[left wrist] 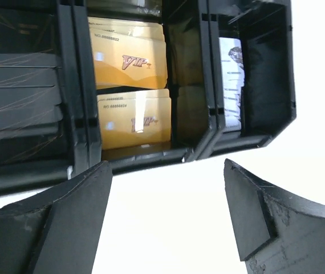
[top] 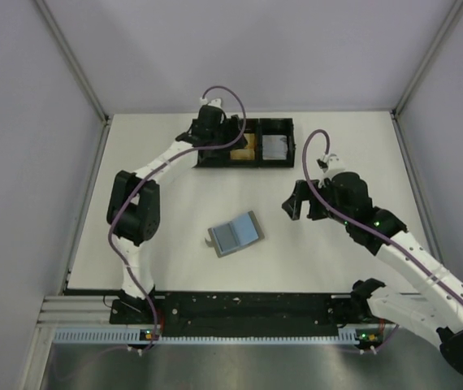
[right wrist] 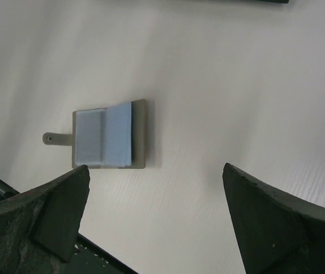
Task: Take the credit cards out of the card holder
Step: Place the credit card in the storage box, then remove the credit card from the card holder.
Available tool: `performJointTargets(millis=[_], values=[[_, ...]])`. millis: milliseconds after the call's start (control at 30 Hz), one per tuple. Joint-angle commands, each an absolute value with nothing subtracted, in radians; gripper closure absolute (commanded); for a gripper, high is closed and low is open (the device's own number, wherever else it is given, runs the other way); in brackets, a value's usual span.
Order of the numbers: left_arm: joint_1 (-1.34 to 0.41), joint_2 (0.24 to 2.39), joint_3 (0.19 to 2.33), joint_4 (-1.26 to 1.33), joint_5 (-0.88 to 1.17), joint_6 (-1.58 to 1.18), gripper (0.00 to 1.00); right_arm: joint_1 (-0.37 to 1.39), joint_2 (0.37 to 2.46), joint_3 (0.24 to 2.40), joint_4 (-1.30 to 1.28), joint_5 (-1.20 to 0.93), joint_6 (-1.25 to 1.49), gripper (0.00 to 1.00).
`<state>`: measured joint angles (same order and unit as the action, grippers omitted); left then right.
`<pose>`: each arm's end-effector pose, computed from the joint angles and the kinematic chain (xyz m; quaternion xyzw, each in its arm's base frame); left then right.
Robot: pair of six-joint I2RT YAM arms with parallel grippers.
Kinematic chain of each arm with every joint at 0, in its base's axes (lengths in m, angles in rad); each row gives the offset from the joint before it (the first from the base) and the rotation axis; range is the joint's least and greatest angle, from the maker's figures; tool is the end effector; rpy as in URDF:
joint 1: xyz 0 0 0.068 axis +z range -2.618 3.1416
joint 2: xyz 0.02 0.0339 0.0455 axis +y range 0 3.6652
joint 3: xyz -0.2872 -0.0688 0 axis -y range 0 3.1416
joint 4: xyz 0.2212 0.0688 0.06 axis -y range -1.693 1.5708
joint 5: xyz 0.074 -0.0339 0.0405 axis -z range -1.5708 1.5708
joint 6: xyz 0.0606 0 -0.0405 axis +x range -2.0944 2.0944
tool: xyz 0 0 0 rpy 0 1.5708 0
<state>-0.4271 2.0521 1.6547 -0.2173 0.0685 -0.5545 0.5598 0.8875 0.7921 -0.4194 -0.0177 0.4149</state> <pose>0.4443 -0.2067 0.2602 -0.0408 0.8866 -0.2435 0.3912 0.1534 0.0974 0.3086 -0.0670 0.8612 0.2427 0.4416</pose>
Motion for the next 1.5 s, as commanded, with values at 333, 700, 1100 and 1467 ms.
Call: performJointTargets(millis=[333,700,1100,1467], values=[[-0.454,1.234,0.918,-0.276,0.070,-0.531,0.19,0.744,1.110,0.888,-0.362,-0.063,0.354,0.08],[-0.454,0.950,0.497,-0.259,0.164,-0.627,0.28,1.000,1.459,1.057,-0.319,0.132,0.291,0.25],[-0.454,0.973,0.359,-0.117,0.261,-0.690,0.62,1.097,1.718,1.227,-0.314,0.178,0.258,0.40],[-0.454,0.969,0.284,-0.075,0.272,-0.716,0.97,1.138,1.868,1.307,-0.357,0.261,0.259,0.32]])
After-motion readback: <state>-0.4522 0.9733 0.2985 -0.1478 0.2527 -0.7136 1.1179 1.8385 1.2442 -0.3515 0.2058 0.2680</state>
